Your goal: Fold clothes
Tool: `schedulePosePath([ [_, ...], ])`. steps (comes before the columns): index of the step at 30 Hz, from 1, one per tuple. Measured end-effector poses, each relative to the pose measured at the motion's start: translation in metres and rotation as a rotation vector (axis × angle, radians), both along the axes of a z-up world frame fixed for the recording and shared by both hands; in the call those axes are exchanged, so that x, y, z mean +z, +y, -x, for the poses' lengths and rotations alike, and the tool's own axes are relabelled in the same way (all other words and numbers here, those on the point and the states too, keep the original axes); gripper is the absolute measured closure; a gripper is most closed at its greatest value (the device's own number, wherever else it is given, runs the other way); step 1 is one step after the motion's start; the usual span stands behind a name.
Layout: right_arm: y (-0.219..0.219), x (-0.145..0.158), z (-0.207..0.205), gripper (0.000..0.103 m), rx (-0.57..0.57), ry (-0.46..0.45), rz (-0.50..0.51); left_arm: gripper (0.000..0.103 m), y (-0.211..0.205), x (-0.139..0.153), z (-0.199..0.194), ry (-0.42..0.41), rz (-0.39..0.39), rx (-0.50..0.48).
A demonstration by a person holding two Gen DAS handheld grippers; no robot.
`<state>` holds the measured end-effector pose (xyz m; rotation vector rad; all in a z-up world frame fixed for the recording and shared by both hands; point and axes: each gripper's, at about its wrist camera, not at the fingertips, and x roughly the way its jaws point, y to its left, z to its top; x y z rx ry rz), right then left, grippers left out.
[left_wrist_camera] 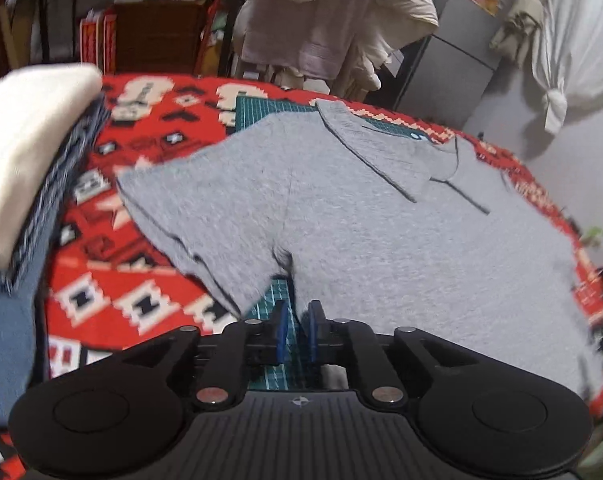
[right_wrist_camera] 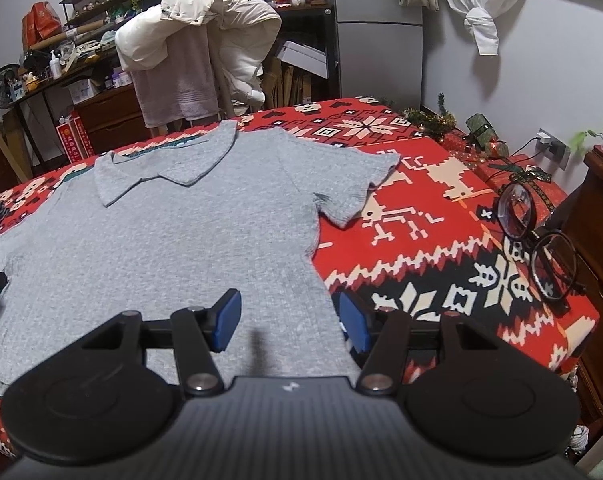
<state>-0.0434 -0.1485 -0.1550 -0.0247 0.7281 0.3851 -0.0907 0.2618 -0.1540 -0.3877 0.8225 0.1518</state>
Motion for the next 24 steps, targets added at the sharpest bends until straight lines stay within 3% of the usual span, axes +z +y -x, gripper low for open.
schedulePosePath([
  [4,-0.007,0.002,0.003,0.044,-0.001,-0.004,0.003,0.090,0.000,0.002,0.019,0.020,0.099,-0.009],
  [8,-0.011,0.002,0.006,0.044,-0.010,-0.002,-0.007,0.090,-0.012,-0.001,0.036,0.075,0.117,-0.038],
  [20,-0.009,0.002,0.017,0.044,0.017,-0.010,-0.011,0.090,-0.053,0.005,0.060,0.139,-0.058,-0.149],
  [24,-0.011,0.002,0.019,0.044,0.021,-0.015,-0.006,0.090,-0.060,0.004,0.064,0.151,-0.076,-0.169],
])
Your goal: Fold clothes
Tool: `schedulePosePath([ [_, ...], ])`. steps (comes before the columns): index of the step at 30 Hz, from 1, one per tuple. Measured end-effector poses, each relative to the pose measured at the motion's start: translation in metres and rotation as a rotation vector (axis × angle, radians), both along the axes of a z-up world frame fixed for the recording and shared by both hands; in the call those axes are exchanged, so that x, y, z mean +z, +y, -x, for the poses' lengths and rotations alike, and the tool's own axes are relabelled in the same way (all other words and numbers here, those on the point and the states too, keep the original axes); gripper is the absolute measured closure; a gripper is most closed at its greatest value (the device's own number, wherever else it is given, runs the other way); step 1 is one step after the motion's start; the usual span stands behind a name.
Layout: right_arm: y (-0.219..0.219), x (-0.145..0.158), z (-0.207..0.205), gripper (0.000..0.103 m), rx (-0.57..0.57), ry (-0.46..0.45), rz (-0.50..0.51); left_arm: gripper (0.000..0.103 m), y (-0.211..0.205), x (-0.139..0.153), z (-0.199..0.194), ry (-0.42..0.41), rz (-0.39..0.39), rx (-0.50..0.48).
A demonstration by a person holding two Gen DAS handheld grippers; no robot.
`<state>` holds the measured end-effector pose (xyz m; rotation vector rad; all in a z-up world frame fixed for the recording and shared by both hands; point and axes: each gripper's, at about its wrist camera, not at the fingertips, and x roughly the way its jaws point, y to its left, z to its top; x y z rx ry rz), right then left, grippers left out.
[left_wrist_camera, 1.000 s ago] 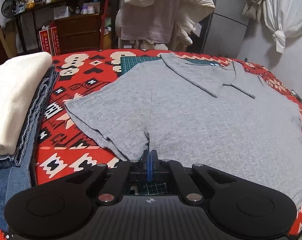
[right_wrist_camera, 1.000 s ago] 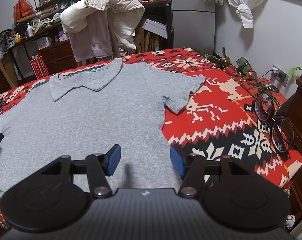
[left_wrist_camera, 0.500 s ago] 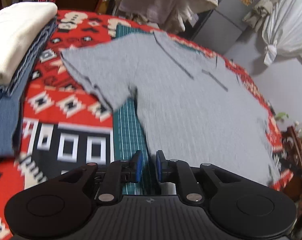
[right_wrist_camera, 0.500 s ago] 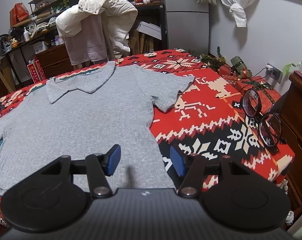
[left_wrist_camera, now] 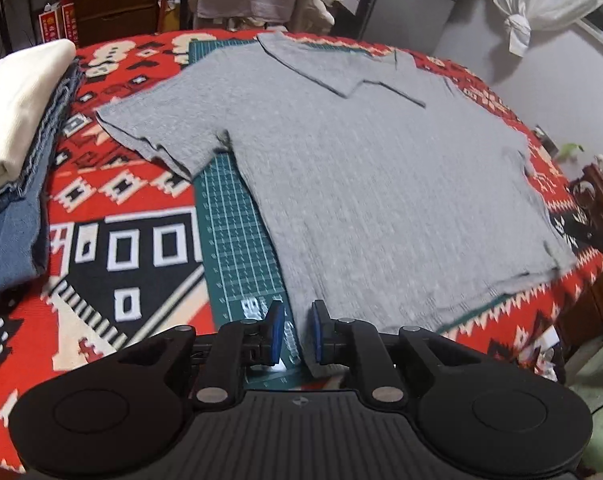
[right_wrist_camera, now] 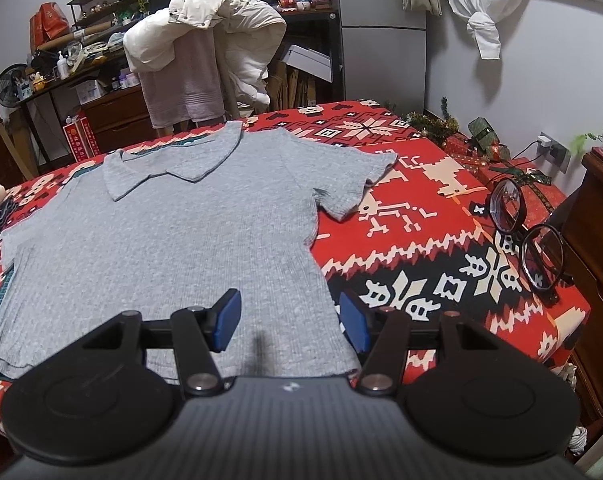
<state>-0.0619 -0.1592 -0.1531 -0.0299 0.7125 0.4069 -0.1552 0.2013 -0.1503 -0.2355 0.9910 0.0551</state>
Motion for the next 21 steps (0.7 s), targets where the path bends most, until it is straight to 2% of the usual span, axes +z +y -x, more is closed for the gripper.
schedulePosePath([
  [7,-0.004,0.001,0.003,0.044,0.005,-0.015,0.013,0.099,-0.019,0.001,0.000,-0.004,-0.113,-0.062],
  [14,-0.020,-0.001,0.003,0.046,-0.002,-0.007,0.080,0.100,0.001,0.003,0.009,0.007,-0.041,0.039],
  [16,-0.024,-0.007,0.001,0.059,-0.001,0.017,0.089,0.100,0.004,0.002,0.009,0.011,-0.016,0.054],
  [18,-0.027,-0.013,-0.001,0.078,-0.004,0.050,0.090,0.100,0.003,0.002,0.009,0.010,-0.012,0.056],
  [19,-0.027,-0.016,-0.004,0.079,-0.005,0.071,0.084,0.100,0.002,0.001,0.009,0.010,-0.010,0.055],
  [21,-0.027,-0.020,-0.006,0.092,-0.004,0.089,0.079,0.100,0.003,0.001,0.009,0.009,0.000,0.059],
])
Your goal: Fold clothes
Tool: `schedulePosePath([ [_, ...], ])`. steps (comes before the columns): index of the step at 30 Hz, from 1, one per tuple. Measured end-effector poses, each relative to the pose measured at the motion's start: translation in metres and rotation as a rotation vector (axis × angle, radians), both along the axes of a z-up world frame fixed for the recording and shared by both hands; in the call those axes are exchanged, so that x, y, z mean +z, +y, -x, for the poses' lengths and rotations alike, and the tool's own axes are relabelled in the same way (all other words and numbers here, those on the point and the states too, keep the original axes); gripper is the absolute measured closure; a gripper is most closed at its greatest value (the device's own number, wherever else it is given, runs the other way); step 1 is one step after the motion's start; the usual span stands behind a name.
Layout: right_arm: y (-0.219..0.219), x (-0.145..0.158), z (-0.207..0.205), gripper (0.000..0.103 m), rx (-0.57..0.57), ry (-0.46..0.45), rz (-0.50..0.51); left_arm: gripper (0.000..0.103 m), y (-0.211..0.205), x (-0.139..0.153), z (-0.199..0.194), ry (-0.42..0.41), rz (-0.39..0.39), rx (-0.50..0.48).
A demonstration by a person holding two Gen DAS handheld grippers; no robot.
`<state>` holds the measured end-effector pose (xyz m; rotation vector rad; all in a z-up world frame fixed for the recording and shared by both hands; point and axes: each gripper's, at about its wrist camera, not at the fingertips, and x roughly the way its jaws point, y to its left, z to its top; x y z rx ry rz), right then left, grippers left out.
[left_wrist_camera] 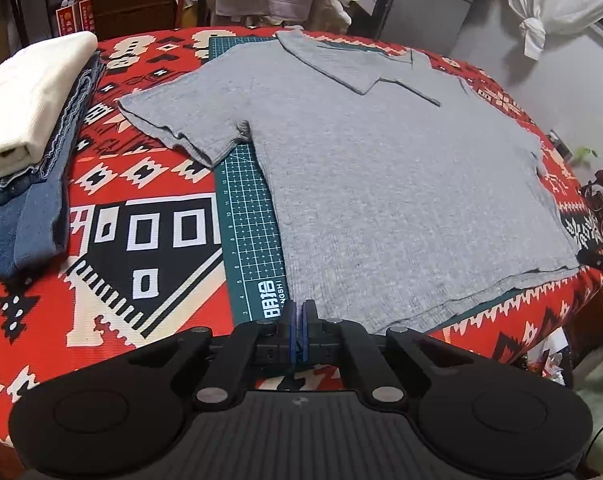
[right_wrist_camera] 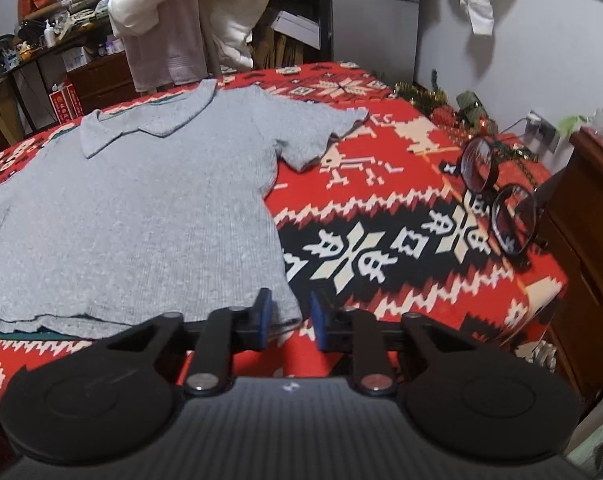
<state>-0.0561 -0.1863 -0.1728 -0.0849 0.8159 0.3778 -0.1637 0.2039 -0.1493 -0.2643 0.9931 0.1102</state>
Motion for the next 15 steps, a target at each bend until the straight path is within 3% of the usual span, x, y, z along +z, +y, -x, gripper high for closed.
schedulePosePath([
  [2,0.004,-0.002,0.001,0.101,0.021,0.002,0.008,0.100,0.003,0.000,0.001,0.000,0.015,0.008],
  [9,-0.007,0.016,0.015,0.101,0.003,-0.019,0.058,0.100,0.017,0.019,0.016,-0.021,0.042,0.036],
  [15,-0.010,0.010,0.012,0.102,-0.033,0.016,0.051,0.100,0.019,0.002,0.014,0.019,0.052,0.037],
])
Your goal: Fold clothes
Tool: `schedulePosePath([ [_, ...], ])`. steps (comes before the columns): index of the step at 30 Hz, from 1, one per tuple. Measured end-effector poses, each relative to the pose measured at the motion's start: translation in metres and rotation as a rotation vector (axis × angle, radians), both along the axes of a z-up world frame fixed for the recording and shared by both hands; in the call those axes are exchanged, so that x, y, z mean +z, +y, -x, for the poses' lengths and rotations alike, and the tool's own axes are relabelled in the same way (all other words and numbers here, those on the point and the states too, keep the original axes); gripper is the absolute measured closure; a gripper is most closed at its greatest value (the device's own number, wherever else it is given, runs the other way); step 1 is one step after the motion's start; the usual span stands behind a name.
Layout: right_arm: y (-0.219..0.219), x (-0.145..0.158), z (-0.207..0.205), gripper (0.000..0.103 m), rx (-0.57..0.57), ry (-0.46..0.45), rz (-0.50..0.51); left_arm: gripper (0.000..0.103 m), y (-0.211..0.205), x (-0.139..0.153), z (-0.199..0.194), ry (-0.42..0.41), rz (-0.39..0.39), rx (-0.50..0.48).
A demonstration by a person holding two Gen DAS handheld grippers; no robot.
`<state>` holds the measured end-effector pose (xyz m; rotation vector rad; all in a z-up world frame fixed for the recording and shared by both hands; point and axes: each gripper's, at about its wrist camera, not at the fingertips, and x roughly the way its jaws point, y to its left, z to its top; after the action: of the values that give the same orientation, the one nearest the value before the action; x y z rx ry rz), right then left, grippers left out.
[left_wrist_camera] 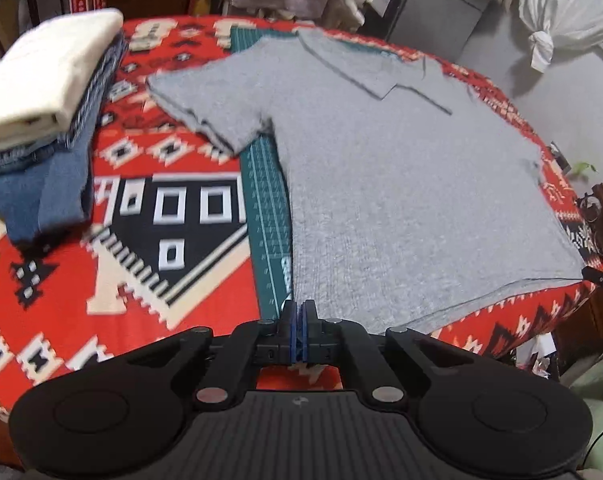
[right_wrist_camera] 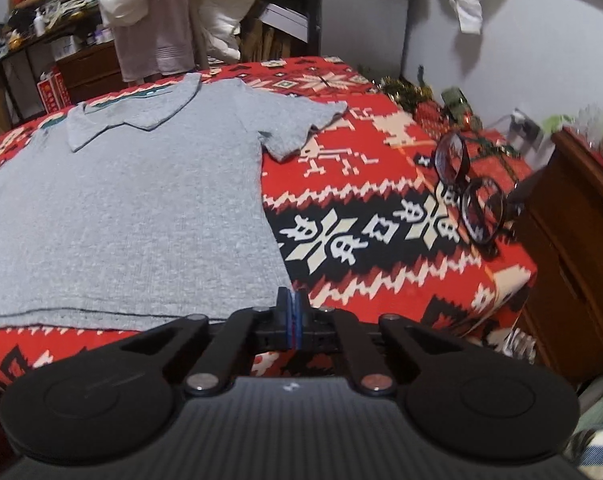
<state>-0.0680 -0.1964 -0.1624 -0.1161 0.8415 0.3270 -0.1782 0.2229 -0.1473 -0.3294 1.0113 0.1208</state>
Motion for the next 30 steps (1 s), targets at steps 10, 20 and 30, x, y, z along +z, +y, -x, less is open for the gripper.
schedulePosePath([
  [10,0.007,-0.006,0.005,0.101,0.002,0.015,0.028,0.098,-0.006,0.001,0.001,-0.008,-0.040,-0.011],
  [20,0.006,0.011,0.017,0.097,0.012,-0.035,0.010,0.086,0.019,0.014,0.015,-0.086,-0.029,0.083],
  [30,0.017,0.022,-0.009,0.097,-0.006,-0.072,-0.013,0.074,0.088,0.034,-0.062,-0.238,-0.203,0.221],
])
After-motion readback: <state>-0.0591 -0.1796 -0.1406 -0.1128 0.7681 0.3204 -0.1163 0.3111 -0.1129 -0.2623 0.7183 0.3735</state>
